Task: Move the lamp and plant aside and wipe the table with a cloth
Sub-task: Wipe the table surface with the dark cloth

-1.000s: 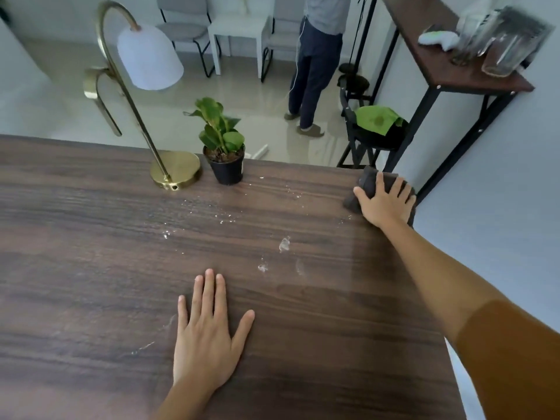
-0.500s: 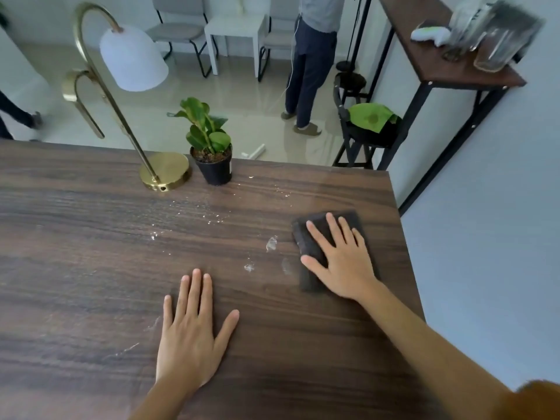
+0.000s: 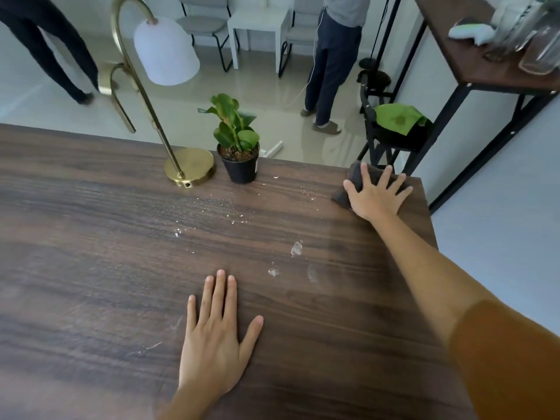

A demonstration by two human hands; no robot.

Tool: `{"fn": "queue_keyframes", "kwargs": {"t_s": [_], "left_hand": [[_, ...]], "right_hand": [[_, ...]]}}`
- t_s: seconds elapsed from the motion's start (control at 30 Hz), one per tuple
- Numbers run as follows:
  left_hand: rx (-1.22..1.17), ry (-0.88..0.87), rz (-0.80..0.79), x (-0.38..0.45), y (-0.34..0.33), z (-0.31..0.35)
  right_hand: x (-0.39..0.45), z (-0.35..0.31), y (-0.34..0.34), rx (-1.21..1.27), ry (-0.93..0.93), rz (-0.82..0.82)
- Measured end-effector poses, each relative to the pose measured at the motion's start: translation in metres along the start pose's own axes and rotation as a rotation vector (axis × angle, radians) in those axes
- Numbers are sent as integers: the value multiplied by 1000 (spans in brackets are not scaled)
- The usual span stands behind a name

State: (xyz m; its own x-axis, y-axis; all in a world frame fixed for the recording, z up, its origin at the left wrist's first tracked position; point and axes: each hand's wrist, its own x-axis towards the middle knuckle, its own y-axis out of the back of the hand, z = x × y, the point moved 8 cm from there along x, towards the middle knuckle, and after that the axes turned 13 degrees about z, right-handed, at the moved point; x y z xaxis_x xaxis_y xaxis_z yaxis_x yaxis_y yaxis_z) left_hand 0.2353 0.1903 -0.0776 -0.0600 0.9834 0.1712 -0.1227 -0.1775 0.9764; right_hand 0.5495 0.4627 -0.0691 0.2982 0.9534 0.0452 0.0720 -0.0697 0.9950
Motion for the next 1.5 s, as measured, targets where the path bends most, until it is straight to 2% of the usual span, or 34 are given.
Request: {"fn": "queue_keyframes", "kwargs": {"t_s": [0.07,0.13,0.27,0.33,0.43,0.5,0.6,0.67,0.73,0.8,0.9,1.03,1.13,1.2,1.27,1.37,1.43,1.5], "left_hand": [[-10,5,-13,5,0,2],[-6,16,-41,4,-4,2],[24,42,-55,0,-3,-14],[18,53,-64,-1,0,-19],[-36,30,-53,-1,9,-15],[-121,54,-13,7,21,-25],[-142,188,100,29,39,-82],[-97,299,120,38,40,-129],[-60,376,73,39,30,-159],[-7,379,54,36,21,-165],[40,361,77,29,18,-167],[50,371,72,30,21,-178],[40,378,70,24,21,-175],[46,377,73,19,21,-169],[58,383,68,15,23,-167],[73,375,68,15,23,-161],[69,357,62,19,17,-153],[41,356,48,22,12,-150]], "right_hand": [[8,-49,-4,1,70,-33],[-9,-98,-14,29,227,-48],[-106,-153,-26,91,563,-57],[-157,-142,-16,135,690,-24],[-219,-74,-2,155,806,3],[-222,-20,6,140,756,29],[-162,17,6,62,564,33],[-109,9,2,30,373,43],[-69,-18,-3,18,168,22],[-53,-62,-6,10,83,-39],[-87,-140,-10,23,269,-75],[-220,-195,-12,145,624,-37],[-316,-165,4,269,891,0],[-337,-107,10,264,951,-1],[-317,-50,14,211,900,26],[-235,1,3,79,612,-8],[-169,2,0,34,372,3],[-117,-30,-1,28,155,-15]]}}
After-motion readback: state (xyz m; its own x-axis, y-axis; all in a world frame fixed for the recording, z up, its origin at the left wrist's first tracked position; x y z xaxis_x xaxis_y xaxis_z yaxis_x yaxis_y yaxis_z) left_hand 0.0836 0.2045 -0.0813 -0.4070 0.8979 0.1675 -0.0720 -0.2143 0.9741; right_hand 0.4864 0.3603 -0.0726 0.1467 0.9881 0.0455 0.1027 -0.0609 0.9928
